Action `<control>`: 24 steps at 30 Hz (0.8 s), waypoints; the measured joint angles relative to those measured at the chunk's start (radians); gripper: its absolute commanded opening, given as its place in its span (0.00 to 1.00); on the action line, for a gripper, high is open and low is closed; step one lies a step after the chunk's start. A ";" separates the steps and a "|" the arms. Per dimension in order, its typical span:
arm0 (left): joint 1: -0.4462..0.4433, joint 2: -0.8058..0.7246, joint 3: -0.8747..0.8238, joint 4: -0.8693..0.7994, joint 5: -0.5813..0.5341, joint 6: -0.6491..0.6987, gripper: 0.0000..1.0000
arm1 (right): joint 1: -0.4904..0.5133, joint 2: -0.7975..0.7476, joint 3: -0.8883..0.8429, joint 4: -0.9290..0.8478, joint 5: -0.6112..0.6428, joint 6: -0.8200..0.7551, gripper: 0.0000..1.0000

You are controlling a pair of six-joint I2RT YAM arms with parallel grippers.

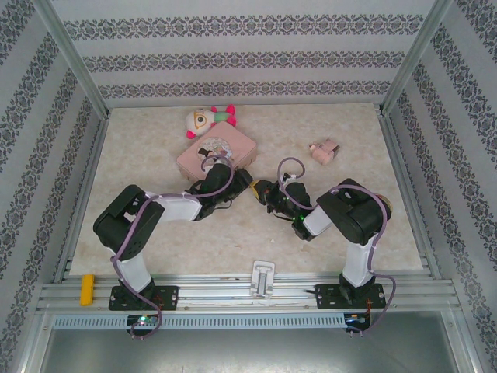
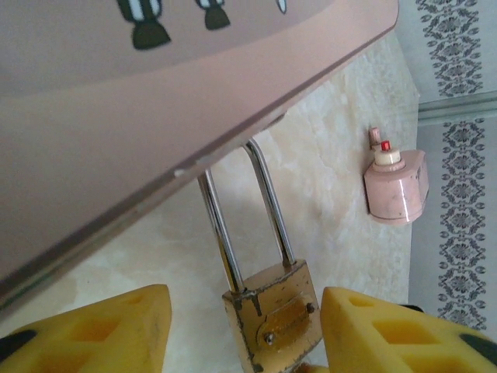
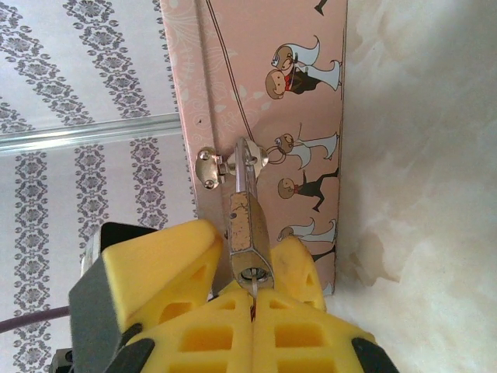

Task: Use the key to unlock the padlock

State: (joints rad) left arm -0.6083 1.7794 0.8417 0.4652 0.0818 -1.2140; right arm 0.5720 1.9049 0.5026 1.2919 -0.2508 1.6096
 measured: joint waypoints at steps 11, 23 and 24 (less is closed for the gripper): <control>0.009 0.052 0.023 0.058 0.023 -0.011 0.25 | 0.000 0.036 0.032 0.000 0.000 0.000 0.00; 0.015 0.060 0.025 0.068 0.034 -0.028 0.00 | 0.001 0.050 0.039 -0.002 0.000 -0.013 0.06; 0.015 0.060 0.024 0.068 0.038 -0.029 0.00 | 0.001 0.050 0.037 -0.002 0.000 -0.016 0.08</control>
State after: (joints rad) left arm -0.5934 1.8397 0.8661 0.5327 0.1200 -1.2427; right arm 0.5732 1.9553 0.5400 1.2903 -0.2508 1.5936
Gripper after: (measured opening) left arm 0.138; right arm 0.055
